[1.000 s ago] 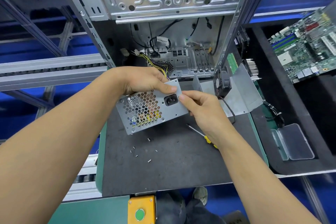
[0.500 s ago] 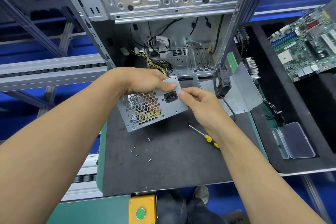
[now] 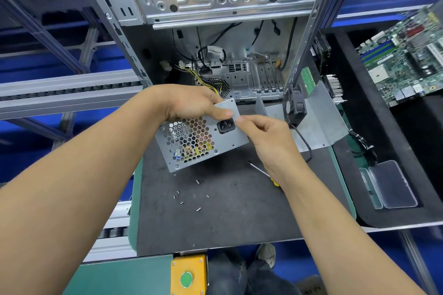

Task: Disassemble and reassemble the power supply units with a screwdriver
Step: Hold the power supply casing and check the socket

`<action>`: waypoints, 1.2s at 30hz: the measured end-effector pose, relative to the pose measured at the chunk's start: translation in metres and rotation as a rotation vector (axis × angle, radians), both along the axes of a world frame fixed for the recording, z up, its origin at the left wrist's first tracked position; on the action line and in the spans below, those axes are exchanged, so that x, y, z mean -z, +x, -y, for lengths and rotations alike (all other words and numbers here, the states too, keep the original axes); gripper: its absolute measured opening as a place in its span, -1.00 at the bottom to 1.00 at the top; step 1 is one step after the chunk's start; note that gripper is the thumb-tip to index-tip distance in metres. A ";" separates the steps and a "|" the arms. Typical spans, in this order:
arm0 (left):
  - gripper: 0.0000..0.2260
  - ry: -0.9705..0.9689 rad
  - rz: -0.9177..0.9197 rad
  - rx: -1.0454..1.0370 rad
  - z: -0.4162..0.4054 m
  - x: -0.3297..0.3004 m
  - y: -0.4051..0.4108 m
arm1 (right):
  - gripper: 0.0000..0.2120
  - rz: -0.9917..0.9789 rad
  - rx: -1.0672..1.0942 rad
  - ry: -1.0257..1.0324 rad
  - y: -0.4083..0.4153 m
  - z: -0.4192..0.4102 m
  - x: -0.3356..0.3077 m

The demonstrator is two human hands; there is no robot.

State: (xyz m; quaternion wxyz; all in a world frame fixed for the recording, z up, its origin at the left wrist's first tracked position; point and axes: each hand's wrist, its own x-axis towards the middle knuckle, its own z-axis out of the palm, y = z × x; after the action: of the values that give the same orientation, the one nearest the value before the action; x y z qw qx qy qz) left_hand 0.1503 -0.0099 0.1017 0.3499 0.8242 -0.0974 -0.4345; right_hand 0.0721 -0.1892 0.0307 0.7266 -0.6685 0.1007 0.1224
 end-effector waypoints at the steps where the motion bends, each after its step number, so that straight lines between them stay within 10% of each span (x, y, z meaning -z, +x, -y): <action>1: -0.65 -0.009 -0.010 -0.016 0.000 0.000 0.000 | -0.90 0.014 0.004 -0.014 -0.001 -0.001 0.000; 36: -0.67 0.072 0.146 -0.024 0.004 0.004 -0.002 | -0.98 -0.018 0.154 0.081 -0.006 -0.005 -0.003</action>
State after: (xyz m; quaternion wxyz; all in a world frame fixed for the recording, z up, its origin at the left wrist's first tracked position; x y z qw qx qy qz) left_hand 0.1481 -0.0142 0.0979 0.3171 0.8669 -0.0972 -0.3721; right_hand 0.0657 -0.1838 0.0333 0.7594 -0.6277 0.1535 0.0761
